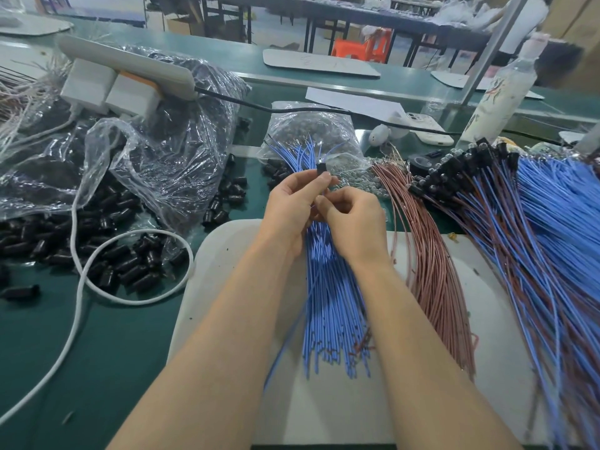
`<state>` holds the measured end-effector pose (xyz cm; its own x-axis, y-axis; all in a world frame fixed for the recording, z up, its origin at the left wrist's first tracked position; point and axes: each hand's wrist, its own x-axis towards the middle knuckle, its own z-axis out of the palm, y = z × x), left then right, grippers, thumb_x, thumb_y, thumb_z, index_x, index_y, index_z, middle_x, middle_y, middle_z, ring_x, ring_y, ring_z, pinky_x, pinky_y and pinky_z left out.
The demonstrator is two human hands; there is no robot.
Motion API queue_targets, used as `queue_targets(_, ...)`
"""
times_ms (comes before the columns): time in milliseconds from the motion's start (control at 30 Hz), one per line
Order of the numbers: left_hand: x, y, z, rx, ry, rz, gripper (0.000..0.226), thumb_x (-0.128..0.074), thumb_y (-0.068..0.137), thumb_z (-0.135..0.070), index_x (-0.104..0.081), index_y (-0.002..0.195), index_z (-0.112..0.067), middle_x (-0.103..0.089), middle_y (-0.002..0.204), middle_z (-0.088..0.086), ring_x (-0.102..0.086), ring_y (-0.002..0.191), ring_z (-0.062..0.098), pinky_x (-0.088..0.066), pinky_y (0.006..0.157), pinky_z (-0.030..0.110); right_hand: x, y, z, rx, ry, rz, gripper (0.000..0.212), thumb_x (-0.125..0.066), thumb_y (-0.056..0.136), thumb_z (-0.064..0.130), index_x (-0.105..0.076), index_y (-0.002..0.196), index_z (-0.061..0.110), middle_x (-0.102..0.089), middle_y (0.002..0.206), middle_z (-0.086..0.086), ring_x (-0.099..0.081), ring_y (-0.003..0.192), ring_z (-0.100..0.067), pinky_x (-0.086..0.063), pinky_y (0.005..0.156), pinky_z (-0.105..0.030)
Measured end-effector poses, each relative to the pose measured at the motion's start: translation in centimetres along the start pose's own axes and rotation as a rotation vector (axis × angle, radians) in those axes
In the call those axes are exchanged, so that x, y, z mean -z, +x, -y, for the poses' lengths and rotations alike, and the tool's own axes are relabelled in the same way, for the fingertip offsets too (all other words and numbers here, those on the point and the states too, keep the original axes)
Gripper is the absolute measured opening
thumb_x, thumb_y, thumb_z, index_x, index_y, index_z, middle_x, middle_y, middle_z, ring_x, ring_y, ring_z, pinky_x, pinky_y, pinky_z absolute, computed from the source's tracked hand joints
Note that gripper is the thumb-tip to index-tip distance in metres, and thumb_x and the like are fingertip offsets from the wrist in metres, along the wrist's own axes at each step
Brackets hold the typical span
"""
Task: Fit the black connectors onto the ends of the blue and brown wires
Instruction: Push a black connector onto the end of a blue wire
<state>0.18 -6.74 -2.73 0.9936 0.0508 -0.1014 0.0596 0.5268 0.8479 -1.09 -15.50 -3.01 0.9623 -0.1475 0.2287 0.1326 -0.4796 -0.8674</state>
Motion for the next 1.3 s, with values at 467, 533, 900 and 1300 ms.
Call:
queue_targets(467,0.5,0.2,-0.4,0.035,-0.028,-0.145,0.02,-0.068,0.084,-0.007,-0.058,0.101,-0.006,-0.069,0.075,0.003,-0.048,0.058,0.009,-0.04,0.041,0.015,-0.2,-0.8,0.3,0.07,-0.129,0.097,0.011,-0.068,0.085,0.019,-0.067,0.081,0.009,-0.07,0.075,-0.006,-0.066,0.076,-0.023,-0.049,0.077,-0.033)
queue_targets(533,0.6,0.3,-0.5,0.044,-0.052,-0.148,0.015,-0.067,0.085,-0.006,-0.058,0.097,-0.007,-0.069,0.067,0.001,-0.049,0.059,0.009,-0.04,0.043,0.015,-0.2,-0.9,0.4,0.073,-0.133,0.101,0.011,-0.068,0.085,0.018,-0.067,0.081,0.009,-0.07,0.075,-0.006,-0.066,0.076,-0.023,-0.049,0.077,-0.033)
queue_targets(900,0.8,0.4,-0.7,0.114,-0.017,-0.069,0.009,-0.061,0.091,-0.013,-0.063,0.082,-0.014,-0.069,0.078,-0.001,-0.055,0.069,0.007,-0.047,0.05,0.013,0.3,-0.3,0.0,-0.017,-0.068,0.107,0.011,-0.068,0.085,0.019,-0.065,0.076,0.013,-0.071,0.075,-0.008,-0.068,0.077,-0.024,-0.053,0.08,-0.039)
queue_targets(1300,0.6,0.2,-0.5,0.018,0.085,0.074,0.013,-0.056,0.093,-0.006,-0.061,0.082,-0.01,-0.067,0.082,0.004,-0.058,0.071,0.016,-0.049,0.057,0.02,0.2,0.2,-0.4,-0.086,0.109,0.026,0.014,-0.066,0.088,0.019,-0.064,0.074,0.019,-0.069,0.071,0.0,-0.066,0.075,-0.018,-0.053,0.081,-0.039)
